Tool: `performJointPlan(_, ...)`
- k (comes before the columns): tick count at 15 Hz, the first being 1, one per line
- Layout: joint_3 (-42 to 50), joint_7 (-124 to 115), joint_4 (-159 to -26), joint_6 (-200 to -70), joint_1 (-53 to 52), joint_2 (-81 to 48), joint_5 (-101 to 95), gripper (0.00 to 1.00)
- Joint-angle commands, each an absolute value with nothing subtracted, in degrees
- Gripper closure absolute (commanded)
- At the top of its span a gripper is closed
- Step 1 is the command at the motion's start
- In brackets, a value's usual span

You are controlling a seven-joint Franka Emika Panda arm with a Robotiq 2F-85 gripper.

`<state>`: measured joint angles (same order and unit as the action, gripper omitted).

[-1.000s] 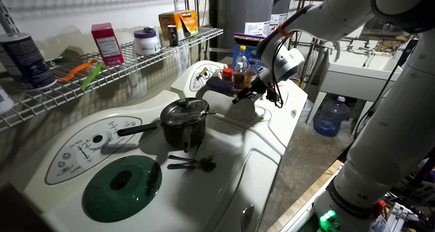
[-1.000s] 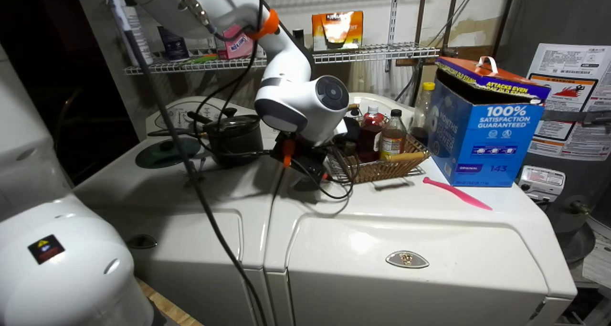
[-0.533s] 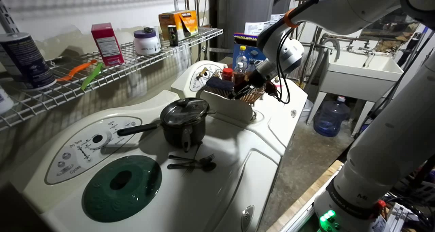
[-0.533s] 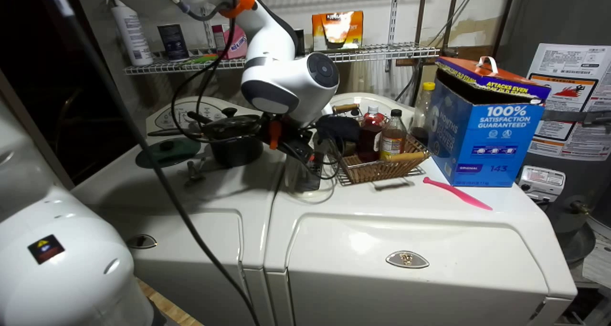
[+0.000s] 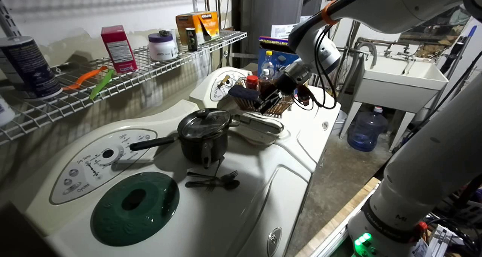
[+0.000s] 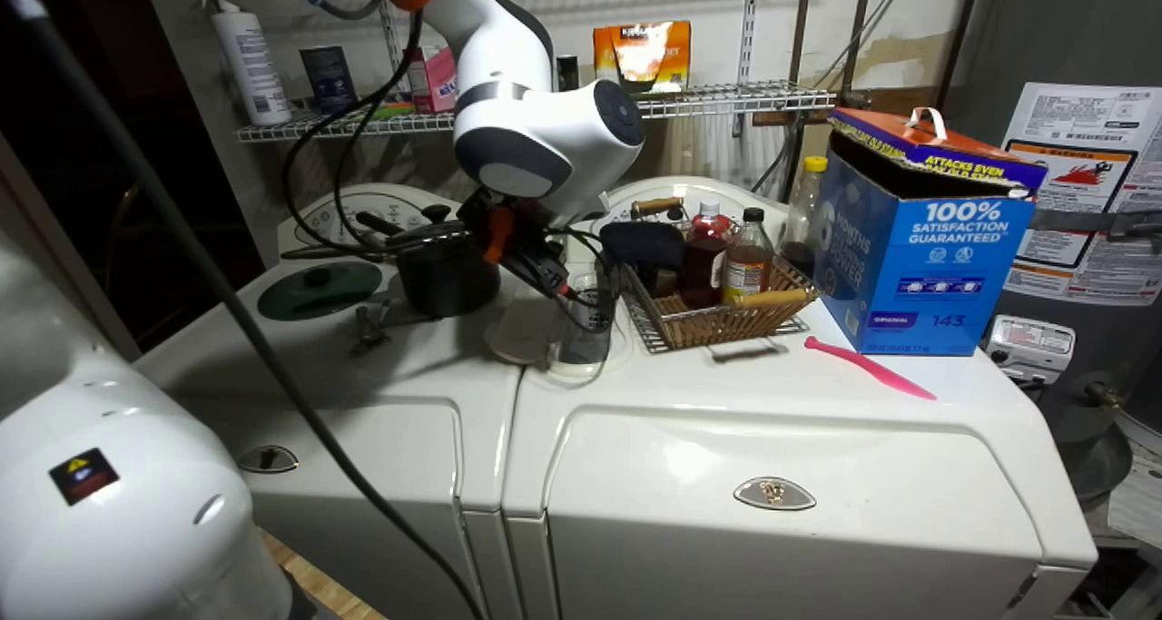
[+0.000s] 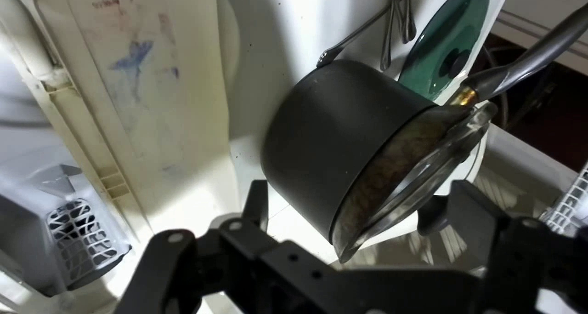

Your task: Open the door on top of the right washing machine

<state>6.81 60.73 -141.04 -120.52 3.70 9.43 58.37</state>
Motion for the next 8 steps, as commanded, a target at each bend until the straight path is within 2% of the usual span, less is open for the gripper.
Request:
performJointPlan(1, 5.44, 48.65, -142.67, -123.15, 4.80, 13.41, 51.86, 0.00)
performJointPlan(8, 5.00, 22.05, -144.50, -128.91, 6.22, 21.01, 32.18, 0.00)
